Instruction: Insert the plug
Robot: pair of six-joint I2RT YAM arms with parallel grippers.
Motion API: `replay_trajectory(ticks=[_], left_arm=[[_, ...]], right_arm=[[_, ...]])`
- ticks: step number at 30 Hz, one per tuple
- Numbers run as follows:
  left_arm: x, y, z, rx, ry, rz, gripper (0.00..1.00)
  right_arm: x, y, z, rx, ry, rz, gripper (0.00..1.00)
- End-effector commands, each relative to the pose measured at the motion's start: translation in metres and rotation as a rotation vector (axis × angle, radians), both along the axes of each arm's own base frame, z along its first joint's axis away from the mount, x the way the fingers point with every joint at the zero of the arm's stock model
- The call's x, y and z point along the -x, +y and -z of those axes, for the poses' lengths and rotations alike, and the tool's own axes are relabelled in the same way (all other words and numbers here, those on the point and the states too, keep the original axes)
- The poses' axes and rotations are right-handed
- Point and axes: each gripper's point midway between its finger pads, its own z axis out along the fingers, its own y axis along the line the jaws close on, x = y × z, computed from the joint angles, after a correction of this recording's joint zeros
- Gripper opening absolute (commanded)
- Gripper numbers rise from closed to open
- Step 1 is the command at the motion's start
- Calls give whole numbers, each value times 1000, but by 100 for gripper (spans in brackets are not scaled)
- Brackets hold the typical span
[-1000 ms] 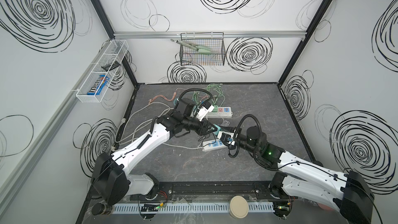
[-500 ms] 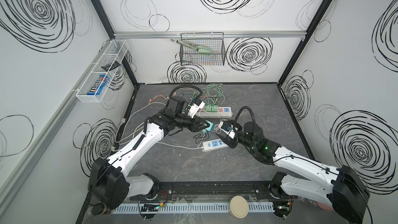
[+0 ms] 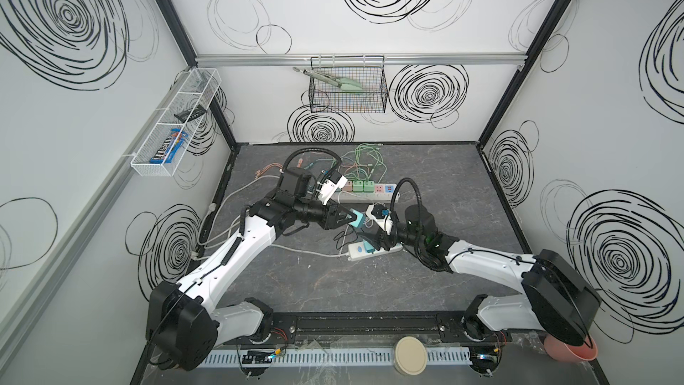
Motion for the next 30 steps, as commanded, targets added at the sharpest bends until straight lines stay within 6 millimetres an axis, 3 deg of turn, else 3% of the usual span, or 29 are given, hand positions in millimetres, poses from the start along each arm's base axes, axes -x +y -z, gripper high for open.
replay_trajectory(ticks=[1, 4, 8, 11, 13, 16, 19, 22, 26, 28, 30], left_arm=[[-7, 20, 9, -39, -32, -92, 0], [-23, 54, 64, -149, 97, -325, 0], [-18, 76, 135, -156, 306, -515, 2], [-16, 90, 163, -225, 348, -589, 24], [-18, 95, 166, -255, 350, -612, 43], [-22, 99, 160, -270, 326, -633, 60], [-17, 89, 153, -251, 322, -574, 70], [-9, 85, 159, -320, 318, -557, 78], [-16, 115, 165, -455, 276, -738, 86], [-21, 142, 160, -530, 221, -870, 92], [-23, 156, 149, -554, 171, -933, 92]], right_arm=[[-10, 19, -29, -84, -47, -22, 72], [-25, 15, -26, -72, -30, 65, 74], [-25, 5, -17, -20, -37, 79, 77], [-22, -5, -19, -1, -54, 90, 78], [-22, -12, -22, -3, -64, 108, 78], [-20, -20, -26, -7, -77, 121, 79], [-18, -25, -25, -4, -87, 131, 79], [-17, -26, -26, -6, -94, 136, 79], [-17, -26, -27, -5, -95, 132, 79], [-16, -26, -27, -2, -95, 131, 79], [-15, -26, -25, 6, -99, 125, 79]])
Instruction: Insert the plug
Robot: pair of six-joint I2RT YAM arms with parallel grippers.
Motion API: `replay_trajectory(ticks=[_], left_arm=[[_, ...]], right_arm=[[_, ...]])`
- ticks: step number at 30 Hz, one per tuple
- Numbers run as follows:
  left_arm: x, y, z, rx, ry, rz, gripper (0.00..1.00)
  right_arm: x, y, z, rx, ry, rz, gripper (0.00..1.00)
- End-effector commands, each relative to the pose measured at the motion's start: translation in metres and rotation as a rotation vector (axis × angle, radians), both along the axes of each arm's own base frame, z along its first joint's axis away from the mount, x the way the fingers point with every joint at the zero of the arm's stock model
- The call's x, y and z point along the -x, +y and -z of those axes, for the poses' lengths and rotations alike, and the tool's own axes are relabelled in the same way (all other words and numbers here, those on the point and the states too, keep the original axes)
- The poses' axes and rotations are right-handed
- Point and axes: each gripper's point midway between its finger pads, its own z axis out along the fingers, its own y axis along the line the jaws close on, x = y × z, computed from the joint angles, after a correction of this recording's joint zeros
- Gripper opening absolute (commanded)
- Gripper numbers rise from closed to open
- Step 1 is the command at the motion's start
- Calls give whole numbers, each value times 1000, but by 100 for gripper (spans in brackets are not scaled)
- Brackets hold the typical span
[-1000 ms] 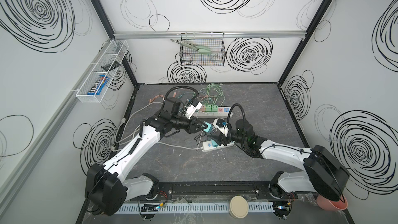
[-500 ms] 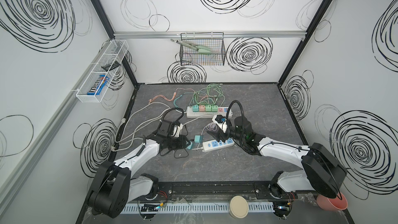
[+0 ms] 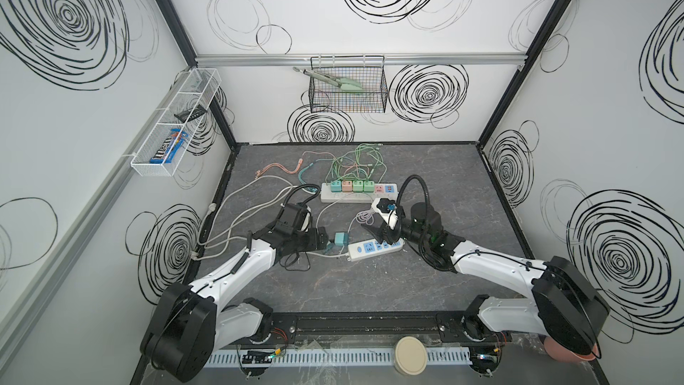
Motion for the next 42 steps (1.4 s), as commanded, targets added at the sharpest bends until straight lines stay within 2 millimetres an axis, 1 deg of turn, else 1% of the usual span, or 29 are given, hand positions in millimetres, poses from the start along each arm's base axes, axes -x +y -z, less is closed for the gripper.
replay_trajectory(ticks=[1, 4, 6, 8, 10, 13, 14, 15, 19, 23, 27, 31, 33, 36, 39, 42], left_arm=[[-16, 32, -28, -125, -118, -136, 90], [-17, 0, -44, -3, -142, -21, 82], [-20, -9, -45, -39, -130, -16, 81], [-25, -11, -42, -126, -139, -35, 81], [-32, -16, -31, -154, -121, -31, 79], [-39, -27, -14, -125, -62, 3, 74], [-39, -30, -8, -125, -38, 20, 74], [-38, -33, -2, -131, -9, 39, 74], [-29, -39, 18, -164, 53, 63, 69], [-23, -38, 37, -179, 87, 47, 68], [-21, -38, 50, -186, 109, 48, 67], [-20, -38, 60, -193, 131, 53, 62], [-20, -38, 61, -190, 135, 56, 58], [-19, -37, 57, -191, 123, 55, 46], [-22, -32, 44, -211, 86, 48, 34], [-26, -29, 24, -215, 27, 52, 23]], right_arm=[[3, -4, -1, 19, -21, -1, 79], [2, -5, -1, 25, -32, 10, 79], [0, -7, -2, 26, -37, 24, 79], [-2, -8, -4, 22, -44, 40, 79], [-2, -9, -4, 19, -45, 49, 79], [0, -10, -2, 32, -42, 47, 79], [0, -11, -2, 40, -42, 51, 79], [0, -12, 0, 49, -39, 57, 79], [2, -17, 5, 62, -40, 71, 79], [5, -18, 8, 63, -38, 63, 79], [5, -15, 6, 61, -41, 55, 79], [9, -12, 9, 80, -47, 34, 79], [10, -11, 10, 87, -51, 29, 79], [13, -10, 12, 93, -51, 23, 79], [14, -9, 13, 95, -49, 21, 79], [13, -9, 12, 83, -35, 33, 80]])
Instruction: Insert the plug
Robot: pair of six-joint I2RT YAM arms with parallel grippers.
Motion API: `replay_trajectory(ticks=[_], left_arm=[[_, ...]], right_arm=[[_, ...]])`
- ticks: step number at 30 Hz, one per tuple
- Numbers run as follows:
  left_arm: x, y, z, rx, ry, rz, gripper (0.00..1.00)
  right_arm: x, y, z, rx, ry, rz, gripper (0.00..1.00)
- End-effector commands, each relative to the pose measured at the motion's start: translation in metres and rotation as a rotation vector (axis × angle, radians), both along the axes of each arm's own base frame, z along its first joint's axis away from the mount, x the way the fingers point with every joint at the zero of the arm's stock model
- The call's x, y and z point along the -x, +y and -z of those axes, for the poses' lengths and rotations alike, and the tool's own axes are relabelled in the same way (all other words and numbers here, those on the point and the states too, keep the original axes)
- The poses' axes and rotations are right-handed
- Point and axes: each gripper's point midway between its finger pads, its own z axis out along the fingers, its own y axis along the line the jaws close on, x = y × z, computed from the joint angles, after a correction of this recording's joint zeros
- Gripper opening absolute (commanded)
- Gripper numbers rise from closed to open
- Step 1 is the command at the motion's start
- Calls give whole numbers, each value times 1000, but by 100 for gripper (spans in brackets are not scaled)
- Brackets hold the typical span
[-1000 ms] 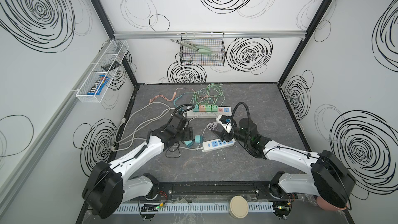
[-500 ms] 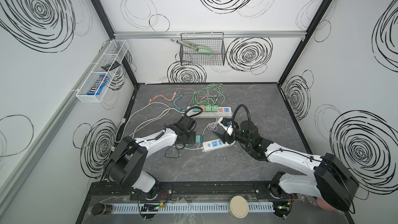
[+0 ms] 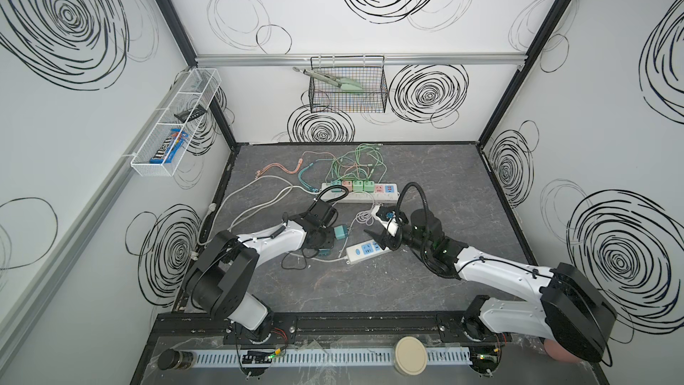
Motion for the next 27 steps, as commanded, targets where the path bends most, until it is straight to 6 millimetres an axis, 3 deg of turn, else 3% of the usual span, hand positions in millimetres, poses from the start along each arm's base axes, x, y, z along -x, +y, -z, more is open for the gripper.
replay_trajectory(ticks=[1, 8, 16, 22, 27], left_arm=[[-7, 4, -29, -2, -95, 9, 19], [-13, 0, -75, 41, -281, 73, 0], [-6, -51, -113, 47, -566, 339, 0], [3, -93, -149, 129, -826, 567, 0], [15, -109, -175, 133, -1055, 736, 0]], right_arm=[[-2, -2, -3, -15, 14, 29, 80], [-24, -17, -16, -141, 157, 166, 83], [-60, -58, -7, -248, 633, 327, 90], [-37, -49, -10, -280, 914, 191, 90], [-10, -37, -22, -291, 1011, 64, 84]])
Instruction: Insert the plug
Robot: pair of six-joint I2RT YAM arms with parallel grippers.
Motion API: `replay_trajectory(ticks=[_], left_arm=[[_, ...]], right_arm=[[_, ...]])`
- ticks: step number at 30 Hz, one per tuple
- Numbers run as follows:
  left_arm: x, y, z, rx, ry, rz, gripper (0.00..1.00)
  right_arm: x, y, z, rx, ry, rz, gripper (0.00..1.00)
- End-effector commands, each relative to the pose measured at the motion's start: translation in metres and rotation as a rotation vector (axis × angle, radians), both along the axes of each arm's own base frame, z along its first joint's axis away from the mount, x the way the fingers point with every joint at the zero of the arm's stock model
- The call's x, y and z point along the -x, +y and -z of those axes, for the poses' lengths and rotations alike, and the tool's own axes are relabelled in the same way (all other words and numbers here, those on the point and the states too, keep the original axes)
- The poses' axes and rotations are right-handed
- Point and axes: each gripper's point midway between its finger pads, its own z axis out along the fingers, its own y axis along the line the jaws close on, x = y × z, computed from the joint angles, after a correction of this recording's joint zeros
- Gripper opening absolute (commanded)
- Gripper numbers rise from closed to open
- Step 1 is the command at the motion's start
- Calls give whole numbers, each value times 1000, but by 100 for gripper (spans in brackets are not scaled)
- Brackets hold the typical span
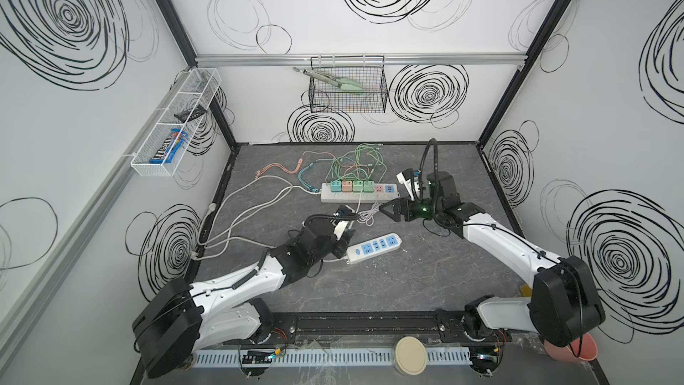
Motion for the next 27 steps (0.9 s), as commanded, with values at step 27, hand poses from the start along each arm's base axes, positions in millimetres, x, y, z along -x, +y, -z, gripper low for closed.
replay_trajectory(ticks=[27], left_arm=[[31, -61, -77, -116, -648, 365, 0]], right_arm=[[62, 76, -15, 7, 99, -263, 59]])
